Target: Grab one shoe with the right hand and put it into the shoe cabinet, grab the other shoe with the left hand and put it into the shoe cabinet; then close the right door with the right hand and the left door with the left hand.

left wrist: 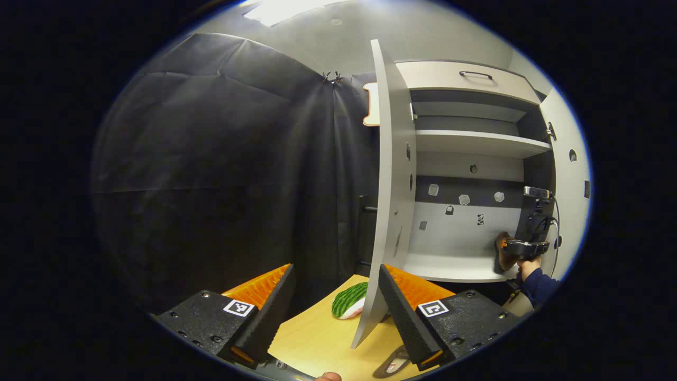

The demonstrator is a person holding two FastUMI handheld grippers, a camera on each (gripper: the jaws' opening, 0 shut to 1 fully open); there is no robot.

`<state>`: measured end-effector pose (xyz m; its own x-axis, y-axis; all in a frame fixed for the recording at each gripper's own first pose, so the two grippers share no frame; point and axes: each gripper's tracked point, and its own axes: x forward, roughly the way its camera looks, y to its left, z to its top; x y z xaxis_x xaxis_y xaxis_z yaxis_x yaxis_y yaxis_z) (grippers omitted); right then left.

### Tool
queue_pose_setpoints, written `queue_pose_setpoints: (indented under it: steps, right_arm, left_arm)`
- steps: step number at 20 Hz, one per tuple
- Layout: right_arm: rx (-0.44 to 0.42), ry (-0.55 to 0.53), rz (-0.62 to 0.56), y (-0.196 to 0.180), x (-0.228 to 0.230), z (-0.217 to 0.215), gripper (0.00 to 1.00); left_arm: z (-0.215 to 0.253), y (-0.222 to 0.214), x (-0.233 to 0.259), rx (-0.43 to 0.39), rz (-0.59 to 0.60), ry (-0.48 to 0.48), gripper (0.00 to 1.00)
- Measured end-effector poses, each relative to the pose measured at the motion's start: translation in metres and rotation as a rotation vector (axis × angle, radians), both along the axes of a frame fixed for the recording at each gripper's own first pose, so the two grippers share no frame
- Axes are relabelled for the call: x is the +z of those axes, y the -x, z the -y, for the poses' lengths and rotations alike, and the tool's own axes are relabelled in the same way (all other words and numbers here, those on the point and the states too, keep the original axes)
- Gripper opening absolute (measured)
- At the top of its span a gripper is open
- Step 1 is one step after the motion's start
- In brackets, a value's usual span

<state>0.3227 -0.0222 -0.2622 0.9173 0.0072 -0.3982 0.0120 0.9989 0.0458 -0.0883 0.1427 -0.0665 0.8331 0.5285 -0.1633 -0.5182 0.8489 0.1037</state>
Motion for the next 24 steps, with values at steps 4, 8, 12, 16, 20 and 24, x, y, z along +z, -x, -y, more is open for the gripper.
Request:
queue_pose_setpoints:
  steps: [4,8,12,16,20,24]
  right_arm:
    - [0.030,-0.006,-0.025,-0.010,-0.011,-0.020,0.01]
    - [0.034,-0.006,-0.020,-0.008,-0.010,-0.030,0.05]
    - [0.030,-0.017,-0.037,0.007,-0.001,-0.026,0.29]
    - [0.040,0.024,0.057,0.031,0.046,-0.023,0.34]
    - [0.054,0.021,0.172,0.070,0.112,-0.029,0.34]
    - [0.074,0.016,0.252,0.119,0.165,-0.030,0.37]
  left_arm:
    - [-0.003,0.000,-0.004,0.016,-0.010,0.002,0.93]
    - [-0.002,-0.001,-0.006,0.002,-0.016,0.006,0.93]
    - [0.005,-0.001,-0.006,-0.039,-0.014,0.010,0.94]
    - [0.022,-0.001,-0.013,-0.117,-0.021,0.050,0.97]
    - [0.037,0.002,-0.020,-0.194,-0.037,0.079,0.97]
    - [0.057,0.001,-0.028,-0.276,-0.060,0.103,0.97]
